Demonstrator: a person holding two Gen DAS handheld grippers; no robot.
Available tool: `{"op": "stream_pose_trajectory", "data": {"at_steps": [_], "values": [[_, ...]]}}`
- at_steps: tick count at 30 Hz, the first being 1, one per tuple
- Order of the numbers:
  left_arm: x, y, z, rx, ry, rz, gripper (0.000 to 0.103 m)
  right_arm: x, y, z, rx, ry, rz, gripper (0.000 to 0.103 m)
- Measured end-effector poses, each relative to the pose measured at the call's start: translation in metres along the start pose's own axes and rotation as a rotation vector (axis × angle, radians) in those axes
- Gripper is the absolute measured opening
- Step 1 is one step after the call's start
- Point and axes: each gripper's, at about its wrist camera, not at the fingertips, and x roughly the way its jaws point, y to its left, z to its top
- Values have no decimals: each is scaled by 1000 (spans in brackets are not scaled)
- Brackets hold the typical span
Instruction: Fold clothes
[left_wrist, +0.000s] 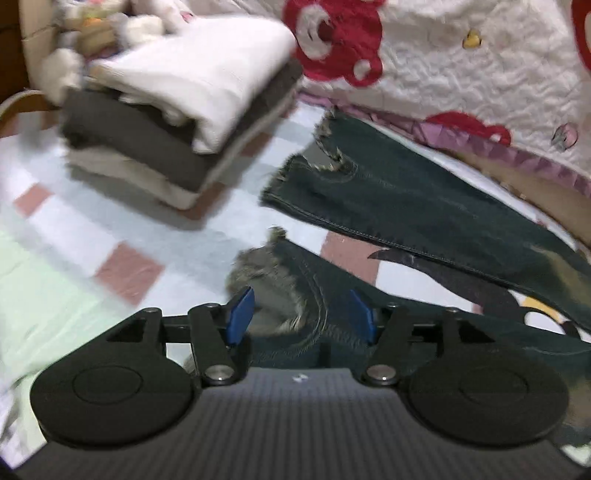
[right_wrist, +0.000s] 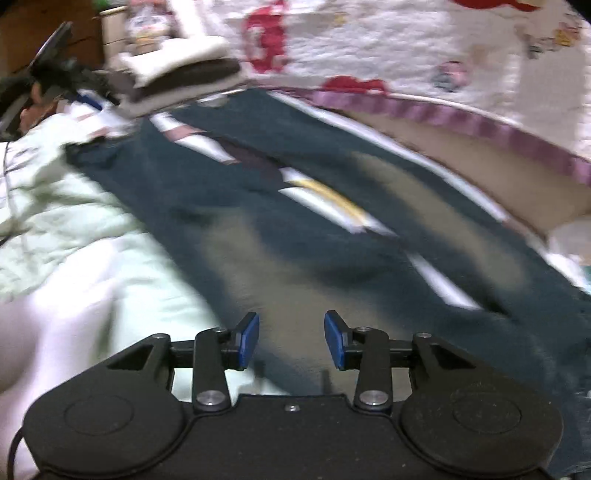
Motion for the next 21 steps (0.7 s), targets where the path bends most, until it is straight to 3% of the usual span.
{"op": "stream_pose_trajectory", "data": {"at_steps": [3,7,10,12,14,16,21], "values": [[16,-3,1,10,-6,-19,56,7,-18,4,-6,-33,-42,43],[37,-8,3,23,-14,-44,56,35,-40,11,-64,2,-141,43],[53,-11,4,33,-19,-63,57,55,-45,21,-126,17,-162,45],[63,-13,5,40,-23,-76,65,68,-44,32,-149,20,-136,45],[74,-15,6,46,-27,-88,66,79,-38,38,-183,25,-80,44],[77,-16,6,43,-8,-85,66,95,-34,44,-179,43,-21,30],[80,-18,7,26,59,-62,66,113,-24,58,-113,9,55,30]]}}
